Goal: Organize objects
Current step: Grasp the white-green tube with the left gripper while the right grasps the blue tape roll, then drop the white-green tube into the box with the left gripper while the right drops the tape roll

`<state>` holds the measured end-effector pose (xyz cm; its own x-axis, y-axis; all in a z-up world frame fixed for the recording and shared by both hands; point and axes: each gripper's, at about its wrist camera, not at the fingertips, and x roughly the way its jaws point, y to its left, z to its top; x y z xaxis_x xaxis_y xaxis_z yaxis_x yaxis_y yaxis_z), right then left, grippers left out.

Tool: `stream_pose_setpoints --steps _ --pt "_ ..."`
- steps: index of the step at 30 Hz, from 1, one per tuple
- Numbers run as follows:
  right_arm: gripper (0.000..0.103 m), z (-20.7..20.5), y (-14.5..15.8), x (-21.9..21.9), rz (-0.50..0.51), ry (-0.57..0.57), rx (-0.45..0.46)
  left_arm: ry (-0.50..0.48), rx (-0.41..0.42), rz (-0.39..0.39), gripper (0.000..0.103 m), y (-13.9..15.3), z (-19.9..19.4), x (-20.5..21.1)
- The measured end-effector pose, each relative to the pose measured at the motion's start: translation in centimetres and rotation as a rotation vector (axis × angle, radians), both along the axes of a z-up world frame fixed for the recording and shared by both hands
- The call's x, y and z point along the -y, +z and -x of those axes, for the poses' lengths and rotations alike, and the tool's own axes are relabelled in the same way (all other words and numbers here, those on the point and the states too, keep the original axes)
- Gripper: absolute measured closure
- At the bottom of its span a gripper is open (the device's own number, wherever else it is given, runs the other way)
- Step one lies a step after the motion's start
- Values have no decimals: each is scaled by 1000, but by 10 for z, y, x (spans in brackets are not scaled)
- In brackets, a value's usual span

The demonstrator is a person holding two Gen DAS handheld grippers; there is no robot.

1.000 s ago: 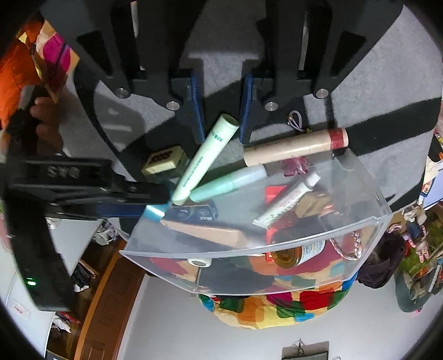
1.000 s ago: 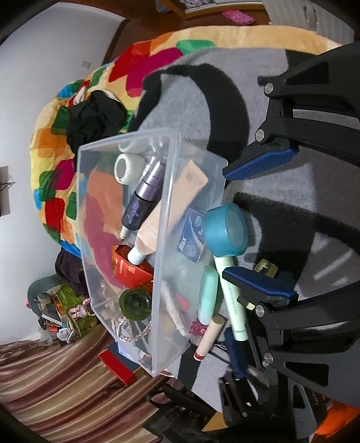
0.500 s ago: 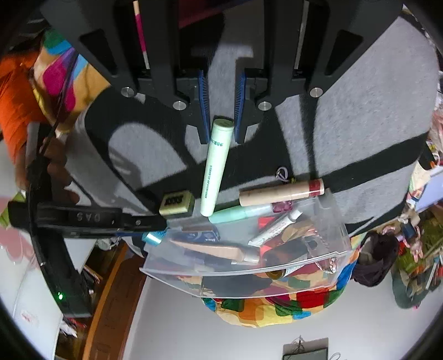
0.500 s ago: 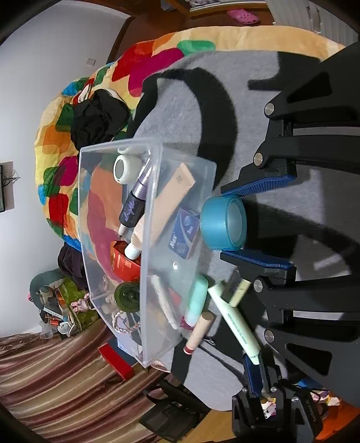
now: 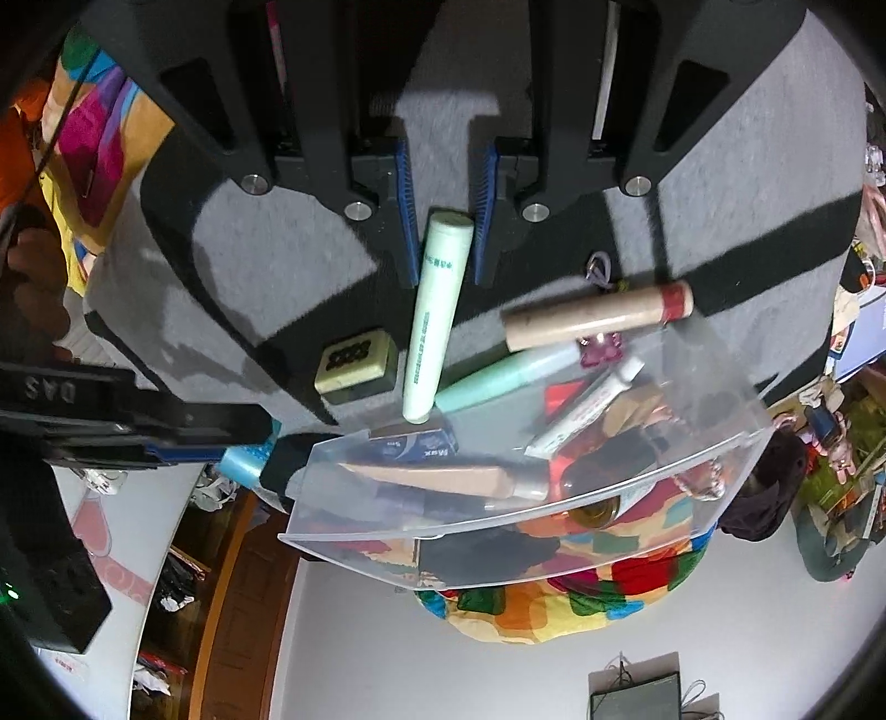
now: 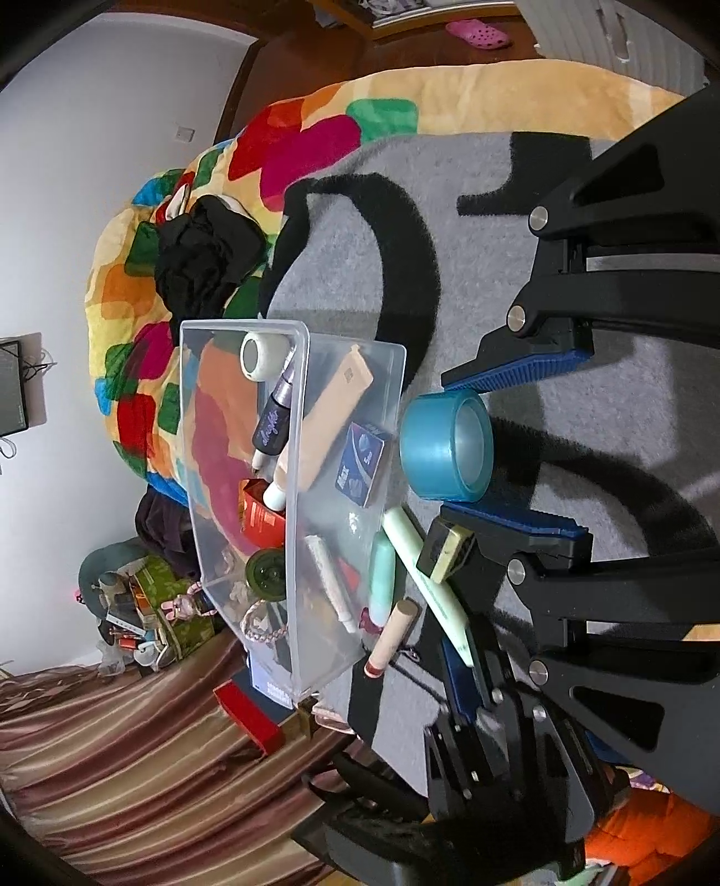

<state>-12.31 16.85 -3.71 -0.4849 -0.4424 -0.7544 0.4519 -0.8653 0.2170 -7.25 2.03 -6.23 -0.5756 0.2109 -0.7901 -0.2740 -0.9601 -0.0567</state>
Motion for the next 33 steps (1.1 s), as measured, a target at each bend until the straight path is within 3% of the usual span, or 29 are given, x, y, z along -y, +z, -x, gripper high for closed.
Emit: stream_pose_setpoints --steps 2,6,10,15,23,33 --pt "67 -1 1 0 4 2 0 -3 11 -8 76 0 7 0" --pt "67 -2 1 2 7 8 -3 -12 16 -11 76 -1 16 -3" --pt "67 -1 2 0 13 1 -4 -8 1 -5 87 0 17 -5" --pt "67 2 3 -4 31 -11 -1 2 -9 -19 88 4 7 -4" --pt "67 2 10 -1 44 -7 -16 18 -90 -55 88 39 -21 5" --pt "67 5 40 5 76 -6 -89 35 -227 -87 88 90 -29 14"
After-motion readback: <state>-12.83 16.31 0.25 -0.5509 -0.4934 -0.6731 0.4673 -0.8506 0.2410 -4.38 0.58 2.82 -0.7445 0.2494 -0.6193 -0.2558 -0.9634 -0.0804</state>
